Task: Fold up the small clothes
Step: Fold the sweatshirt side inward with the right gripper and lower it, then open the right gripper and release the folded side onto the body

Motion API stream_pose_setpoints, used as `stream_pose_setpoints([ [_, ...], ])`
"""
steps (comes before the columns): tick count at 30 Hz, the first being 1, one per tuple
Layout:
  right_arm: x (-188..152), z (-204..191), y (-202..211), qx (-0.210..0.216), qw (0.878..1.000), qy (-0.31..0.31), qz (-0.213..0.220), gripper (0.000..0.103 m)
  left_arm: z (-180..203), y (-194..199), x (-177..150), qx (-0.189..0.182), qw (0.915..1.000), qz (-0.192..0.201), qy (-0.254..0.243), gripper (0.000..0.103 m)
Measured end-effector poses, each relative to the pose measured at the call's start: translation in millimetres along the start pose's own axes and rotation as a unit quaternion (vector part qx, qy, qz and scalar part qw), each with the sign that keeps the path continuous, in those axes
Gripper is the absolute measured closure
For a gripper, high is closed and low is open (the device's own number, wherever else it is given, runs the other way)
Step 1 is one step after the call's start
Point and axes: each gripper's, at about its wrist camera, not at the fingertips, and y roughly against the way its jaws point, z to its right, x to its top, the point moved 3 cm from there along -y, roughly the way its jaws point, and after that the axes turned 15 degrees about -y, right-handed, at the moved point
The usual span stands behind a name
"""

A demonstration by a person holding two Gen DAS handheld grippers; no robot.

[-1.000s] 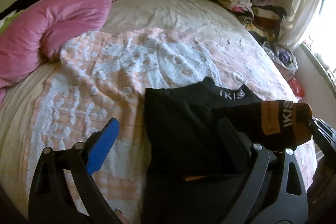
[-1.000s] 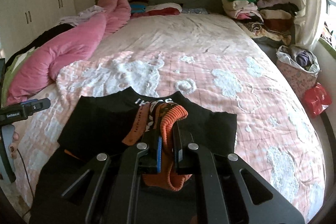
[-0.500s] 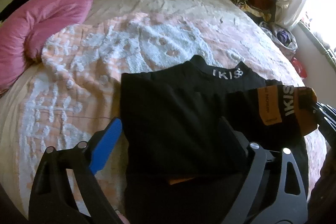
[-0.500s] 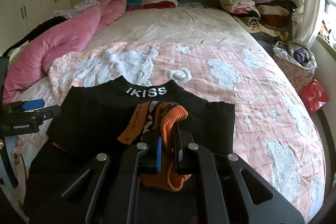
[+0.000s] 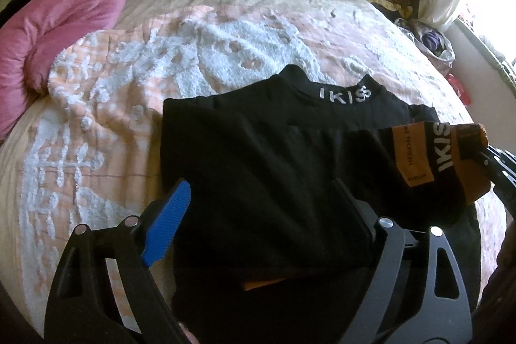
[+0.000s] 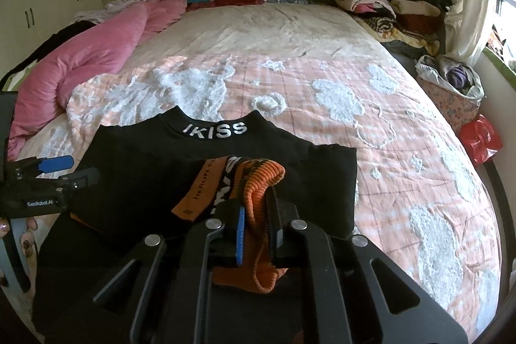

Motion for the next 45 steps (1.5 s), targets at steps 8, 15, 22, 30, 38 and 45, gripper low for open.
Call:
stream_pose_setpoints([
  [8,-3.0,17.3,7.6,-0.016,1.000,-0.023,0.011,0.080,1.3,4.1,-1.6,-0.011,0.9999,0.011,-0.003,0.027],
  [15,-19.0,2.9,4.2,0.011,1.000,-0.012,-0.016,0.078,6.4,2.3,-10.5,-0.016,0.9998,0.001,-0.014,0.030],
  [22,-34.5,-23.8,-9.0,0.045,0.998,0.002,-0.050,0.069,0.7,-9.0,-21.8,-0.006,0.9996,-0.023,-0.015,0.033],
  [30,-44.2,-26.6,-29.7,0.035,0.996,-0.007,-0.081,0.059,-4.8,-15.6,-27.9,-0.009,0.9994,-0.032,-0.010,0.033],
  [38,-54.7,-2.3,-49.0,0.011,0.993,-0.045,-0.110,0.055,-5.4,-20.4,-28.8,-0.013,0.9993,-0.034,-0.010,0.033],
  [45,-49.9,-7.3,-33.6,0.019,0.995,-0.043,-0.085,0.041,-5.6,-18.9,-27.5,-0.013,0.9993,-0.033,-0.010,0.033],
])
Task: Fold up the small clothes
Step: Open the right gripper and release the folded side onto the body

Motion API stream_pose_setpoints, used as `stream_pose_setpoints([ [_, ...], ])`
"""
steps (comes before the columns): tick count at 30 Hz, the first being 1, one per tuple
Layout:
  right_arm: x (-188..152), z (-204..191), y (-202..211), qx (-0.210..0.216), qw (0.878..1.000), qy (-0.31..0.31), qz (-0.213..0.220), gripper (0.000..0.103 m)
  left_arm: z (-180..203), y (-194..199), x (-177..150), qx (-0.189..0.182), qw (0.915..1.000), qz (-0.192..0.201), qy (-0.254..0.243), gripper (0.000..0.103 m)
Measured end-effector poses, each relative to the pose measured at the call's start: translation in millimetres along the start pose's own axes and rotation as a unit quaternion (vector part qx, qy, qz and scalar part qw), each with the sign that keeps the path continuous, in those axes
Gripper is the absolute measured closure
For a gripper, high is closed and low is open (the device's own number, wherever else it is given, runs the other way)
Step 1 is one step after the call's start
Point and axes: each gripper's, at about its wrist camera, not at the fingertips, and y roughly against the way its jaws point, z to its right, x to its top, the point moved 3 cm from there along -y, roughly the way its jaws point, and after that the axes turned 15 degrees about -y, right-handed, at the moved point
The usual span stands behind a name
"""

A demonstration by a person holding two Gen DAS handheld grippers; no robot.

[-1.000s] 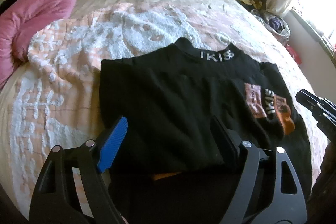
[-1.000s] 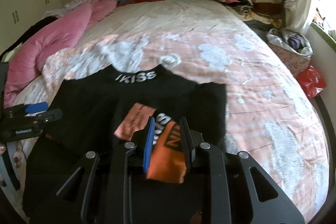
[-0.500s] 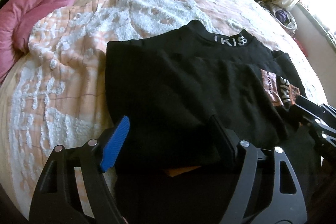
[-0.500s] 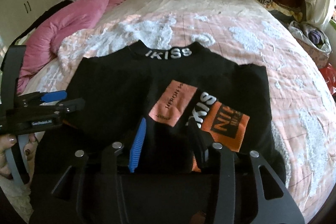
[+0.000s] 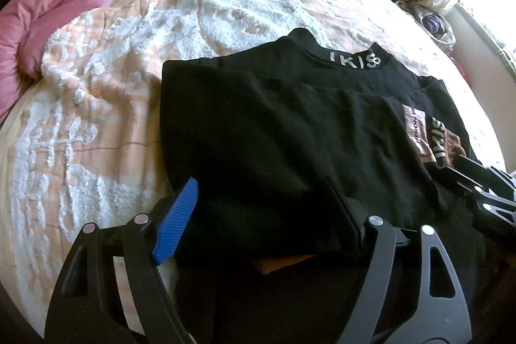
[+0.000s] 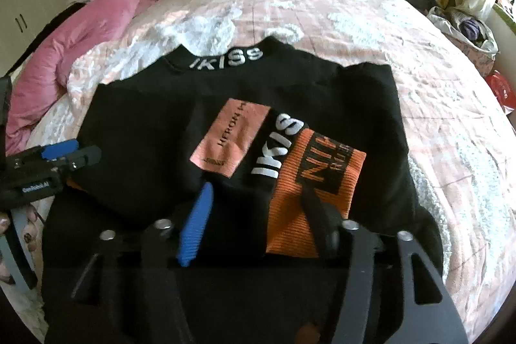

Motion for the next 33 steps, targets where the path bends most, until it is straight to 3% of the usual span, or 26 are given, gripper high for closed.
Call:
stream_pose_setpoints([
  [3,3.3,-1.1,10.5,0.008,1.000,-0.002,0.016,0.037,-0.3,2.4,0.7,-0.001,1.0000,0.002,0.001,0.033],
  [6,5.7,-2.2,23.1,0.017,0.999,-0.005,0.034,0.019,0.3,6.4,0.1,-0.001,1.0000,0.004,0.003,0.032],
  [10,8.1,-3.1,39.0,0.018,0.998,-0.009,0.056,0.009,1.8,18.4,-0.8,0.000,0.9999,0.013,0.005,0.028],
  [20,3.3,-6.7,82.2,0.016,0.995,-0.008,0.095,0.005,7.9,63.3,-1.2,0.013,0.9989,0.046,0.004,0.011],
  [33,-7.9,-13.4,140.7,0.029,0.991,-0.001,0.133,0.005,16.7,123.9,-8.2,0.036,0.9958,0.084,-0.004,0.009],
])
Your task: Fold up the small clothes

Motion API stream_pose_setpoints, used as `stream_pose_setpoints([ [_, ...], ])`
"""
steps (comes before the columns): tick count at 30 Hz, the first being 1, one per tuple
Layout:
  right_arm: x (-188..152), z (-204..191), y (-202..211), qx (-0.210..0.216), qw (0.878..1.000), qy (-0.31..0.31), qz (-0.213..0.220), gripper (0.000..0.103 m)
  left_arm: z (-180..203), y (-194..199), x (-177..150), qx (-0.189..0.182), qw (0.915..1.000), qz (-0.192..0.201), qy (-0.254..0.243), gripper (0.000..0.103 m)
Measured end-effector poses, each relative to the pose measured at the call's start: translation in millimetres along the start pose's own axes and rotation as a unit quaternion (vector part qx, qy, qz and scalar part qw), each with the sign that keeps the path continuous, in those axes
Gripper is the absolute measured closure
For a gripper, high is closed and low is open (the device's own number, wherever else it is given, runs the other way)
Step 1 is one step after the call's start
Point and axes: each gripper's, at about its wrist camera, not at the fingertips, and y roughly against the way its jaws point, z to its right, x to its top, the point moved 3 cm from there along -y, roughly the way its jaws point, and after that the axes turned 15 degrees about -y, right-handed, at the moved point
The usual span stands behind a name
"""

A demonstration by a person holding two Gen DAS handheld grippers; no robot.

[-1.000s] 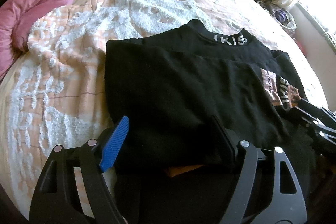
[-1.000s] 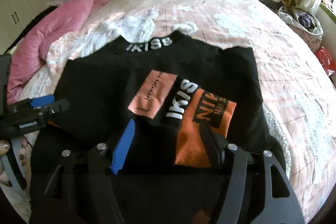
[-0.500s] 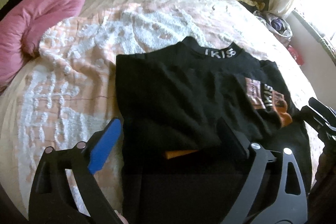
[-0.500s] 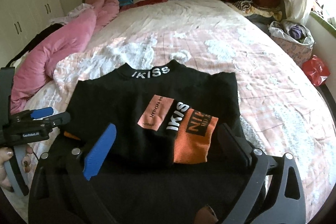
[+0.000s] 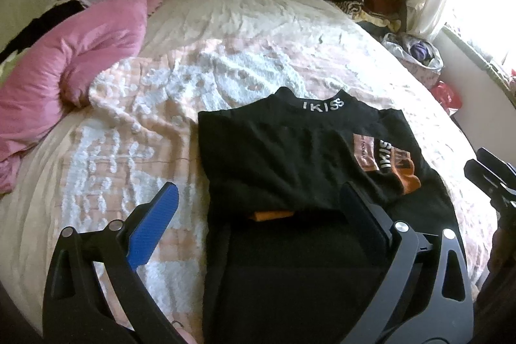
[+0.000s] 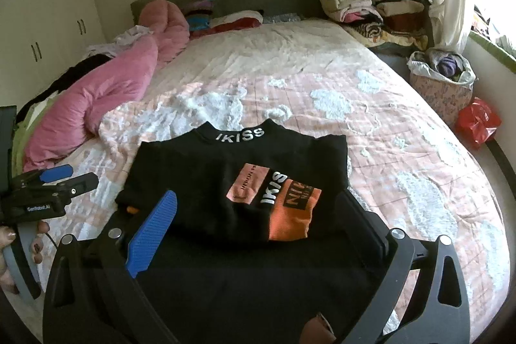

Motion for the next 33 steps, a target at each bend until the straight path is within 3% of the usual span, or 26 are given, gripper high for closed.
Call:
stream_pose_setpoints([
  [17,-10.0,-1.3,53.5,0.014,1.000,0.005,0.025,0.005,-8.3,49.6,-27.0,0.025,0.9995,0.014,0.013,0.009],
  [33,-32.5,12.9,77.0,0.007,1.000,0.007,0.025,0.005,2.9,60.7,-53.4,0.034,0.9994,0.006,-0.004,0.009],
])
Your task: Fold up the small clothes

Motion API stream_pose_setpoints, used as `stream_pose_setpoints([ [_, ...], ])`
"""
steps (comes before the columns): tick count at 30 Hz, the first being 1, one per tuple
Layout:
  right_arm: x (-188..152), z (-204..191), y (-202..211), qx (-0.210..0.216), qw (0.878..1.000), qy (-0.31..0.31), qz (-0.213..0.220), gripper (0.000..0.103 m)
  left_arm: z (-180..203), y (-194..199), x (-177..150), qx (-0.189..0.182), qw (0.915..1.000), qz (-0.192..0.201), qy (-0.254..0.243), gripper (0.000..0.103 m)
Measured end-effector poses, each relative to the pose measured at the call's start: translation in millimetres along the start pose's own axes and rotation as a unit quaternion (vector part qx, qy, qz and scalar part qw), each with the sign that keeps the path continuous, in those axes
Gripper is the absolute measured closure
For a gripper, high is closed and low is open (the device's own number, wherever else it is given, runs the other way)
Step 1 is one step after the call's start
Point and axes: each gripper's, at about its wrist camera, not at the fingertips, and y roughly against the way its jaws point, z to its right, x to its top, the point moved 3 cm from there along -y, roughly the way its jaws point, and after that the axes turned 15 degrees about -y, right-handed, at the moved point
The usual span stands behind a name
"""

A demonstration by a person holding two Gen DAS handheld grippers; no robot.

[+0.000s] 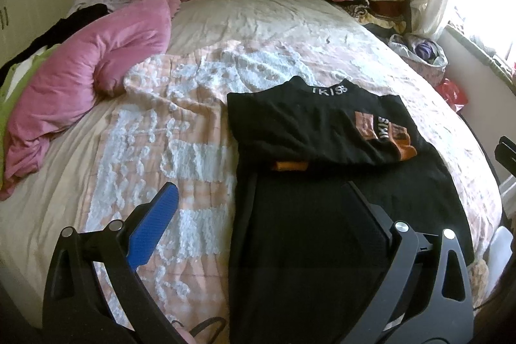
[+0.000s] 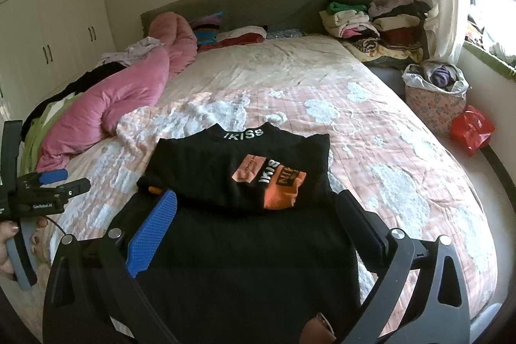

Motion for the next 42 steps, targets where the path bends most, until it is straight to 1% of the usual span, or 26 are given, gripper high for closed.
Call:
stream_pose_setpoints([
  [14,-29.4,26.0,10.2,-0.020,1.000,-0.009,-0.016,0.005,4.0,-0.3,-27.8,0.000,0.9999,-0.016,-0.005,0.009],
  [25,-49.6,46.2,9.5,-0.041,0.999,-0.010,-0.034,0.005,4.0,-10.9,-54.0,0.004,0.9991,-0.041,-0.005,0.009],
  [33,-64.1,60.0,9.4,-0.051,0.997,-0.016,-0.047,0.005,-3.3,-15.5,-78.1,0.003,0.9980,-0.063,0.007,0.009],
  [39,-71.1,67.9,8.5,-0.052,0.997,-0.028,-0.055,0.005,-4.3,-16.6,-89.8,-0.009,0.9972,-0.073,0.015,0.009],
  [42,-74.6,70.1,7.2,-0.055,0.996,-0.027,-0.060,0.005,0.6,-17.4,-94.1,-0.011,0.9968,-0.078,0.010,0.009],
])
